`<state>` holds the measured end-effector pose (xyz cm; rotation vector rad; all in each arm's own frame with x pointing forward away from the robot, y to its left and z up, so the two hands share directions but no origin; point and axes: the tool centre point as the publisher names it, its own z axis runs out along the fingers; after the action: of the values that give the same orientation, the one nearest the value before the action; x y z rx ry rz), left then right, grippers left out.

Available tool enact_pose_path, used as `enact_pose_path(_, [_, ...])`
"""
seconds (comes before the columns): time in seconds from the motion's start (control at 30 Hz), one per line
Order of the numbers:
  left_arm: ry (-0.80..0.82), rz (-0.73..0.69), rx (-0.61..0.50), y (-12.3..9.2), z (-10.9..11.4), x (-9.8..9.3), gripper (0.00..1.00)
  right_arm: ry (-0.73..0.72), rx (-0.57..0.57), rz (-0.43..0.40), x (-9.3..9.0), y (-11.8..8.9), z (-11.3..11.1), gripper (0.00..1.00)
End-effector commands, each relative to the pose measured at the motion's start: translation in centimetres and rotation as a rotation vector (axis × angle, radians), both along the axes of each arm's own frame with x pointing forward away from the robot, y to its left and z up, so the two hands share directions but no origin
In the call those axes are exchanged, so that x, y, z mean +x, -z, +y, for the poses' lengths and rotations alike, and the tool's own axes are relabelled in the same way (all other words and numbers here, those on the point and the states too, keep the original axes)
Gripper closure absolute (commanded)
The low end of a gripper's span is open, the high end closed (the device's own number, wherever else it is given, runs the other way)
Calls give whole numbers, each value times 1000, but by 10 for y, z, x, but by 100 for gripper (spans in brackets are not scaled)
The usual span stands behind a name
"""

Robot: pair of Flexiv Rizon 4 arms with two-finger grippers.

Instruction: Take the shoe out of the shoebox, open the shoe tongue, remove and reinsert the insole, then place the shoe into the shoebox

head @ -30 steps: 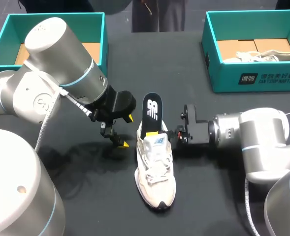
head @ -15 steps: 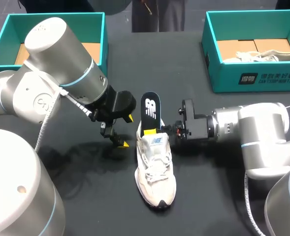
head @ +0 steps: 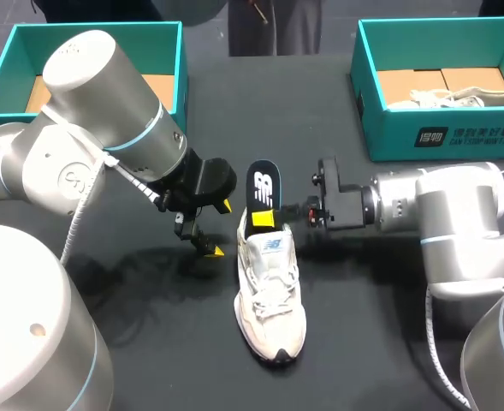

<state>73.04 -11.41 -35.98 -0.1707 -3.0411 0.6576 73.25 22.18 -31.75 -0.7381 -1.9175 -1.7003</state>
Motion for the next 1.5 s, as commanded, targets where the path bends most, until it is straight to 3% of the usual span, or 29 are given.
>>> enact_pose_path(0.03, [0, 1, 1, 0, 0, 0, 0, -6, -4, 4, 4, -2, -1, 79])
enact_pose_path(0.1, [0, 1, 1, 0, 0, 0, 0, -7, 1, 14, 6, -1, -1, 100])
enact_pose_path(0.33, [0, 1, 1, 0, 0, 0, 0, -22, 14, 69, 8, 9, -1, 100])
enact_pose_path(0.67, [0, 1, 1, 0, 0, 0, 0, -34, 31, 132, -10, 27, 2, 100])
enact_pose_path(1.17, [0, 1, 1, 0, 0, 0, 0, -6, 25, 127, -28, 27, 1, 100])
enact_pose_path(1.2, [0, 1, 1, 0, 0, 0, 0, -7, 22, 122, -27, 25, 1, 94])
enact_pose_path(1.23, [0, 1, 1, 0, 0, 0, 0, -7, 17, 116, -27, 23, 1, 75])
enact_pose_path(1.33, [0, 1, 1, 0, 0, 0, 0, -9, 0, 93, -24, 16, 1, 56])
enact_pose_path(1.5, [0, 1, 1, 0, 0, 0, 0, -17, -28, 61, -18, 5, 0, 58])
